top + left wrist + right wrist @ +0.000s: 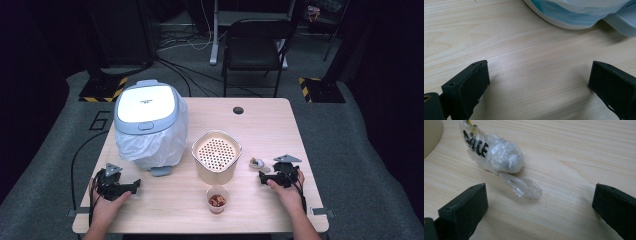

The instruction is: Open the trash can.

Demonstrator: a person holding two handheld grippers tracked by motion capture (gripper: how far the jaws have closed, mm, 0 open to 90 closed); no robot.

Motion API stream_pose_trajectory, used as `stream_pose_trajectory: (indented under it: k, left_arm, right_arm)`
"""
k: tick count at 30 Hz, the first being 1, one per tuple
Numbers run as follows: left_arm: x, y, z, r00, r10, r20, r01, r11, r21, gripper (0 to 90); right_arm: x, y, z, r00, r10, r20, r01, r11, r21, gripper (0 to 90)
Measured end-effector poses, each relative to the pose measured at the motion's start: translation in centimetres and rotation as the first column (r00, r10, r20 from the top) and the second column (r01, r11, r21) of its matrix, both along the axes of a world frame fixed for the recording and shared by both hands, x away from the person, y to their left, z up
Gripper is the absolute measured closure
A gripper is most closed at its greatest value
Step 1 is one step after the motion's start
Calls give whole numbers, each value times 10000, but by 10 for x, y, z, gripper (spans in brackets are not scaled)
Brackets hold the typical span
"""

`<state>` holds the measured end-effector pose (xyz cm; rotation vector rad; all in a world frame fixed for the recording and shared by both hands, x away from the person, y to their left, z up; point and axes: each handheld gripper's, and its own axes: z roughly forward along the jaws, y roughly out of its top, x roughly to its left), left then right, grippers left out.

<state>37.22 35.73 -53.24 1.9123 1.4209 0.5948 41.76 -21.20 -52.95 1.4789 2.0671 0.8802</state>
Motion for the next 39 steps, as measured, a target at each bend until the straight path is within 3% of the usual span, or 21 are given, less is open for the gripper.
stream_pose_trajectory:
  k: [3, 4, 17, 32, 36, 37, 39]
  left_arm:
    - [0, 0, 0, 10000, 24, 5, -24, 10000, -36, 32]
    - [-1, -2, 0, 9999, 55, -109, -52, 9997, 235, 32]
    - [0, -3, 0, 9998, 204, 11, -204, 9996, 196, 34]
    - [-5, -7, 0, 9955, 938, 102, -938, 9956, 22, 90]
    - [-7, -8, 1, 9957, 912, 139, -914, 9957, 125, 84]
    - [-8, -9, 1, 9968, 801, 3, -801, 9967, 136, 84]
    - [-9, -10, 0, 9980, 628, 95, -630, 9979, 146, 86]
  right_arm:
    - [0, 0, 0, 10000, 43, 1, -43, 10000, 16, 0]
    - [-1, 0, 0, 10000, 64, -9, -64, 10000, 19, 0]
    - [-1, -1, 0, 10000, 82, -15, -82, 10000, 19, 0]
    - [-3, -2, 0, 10000, 74, -20, -74, 10000, -61, 0]
    - [-3, -2, 0, 10000, 89, -5, -89, 9999, -60, 0]
    - [-3, -2, 0, 10000, 89, -5, -89, 9999, -60, 0]
    - [-4, -2, 0, 10000, 65, -22, -65, 10000, -47, 0]
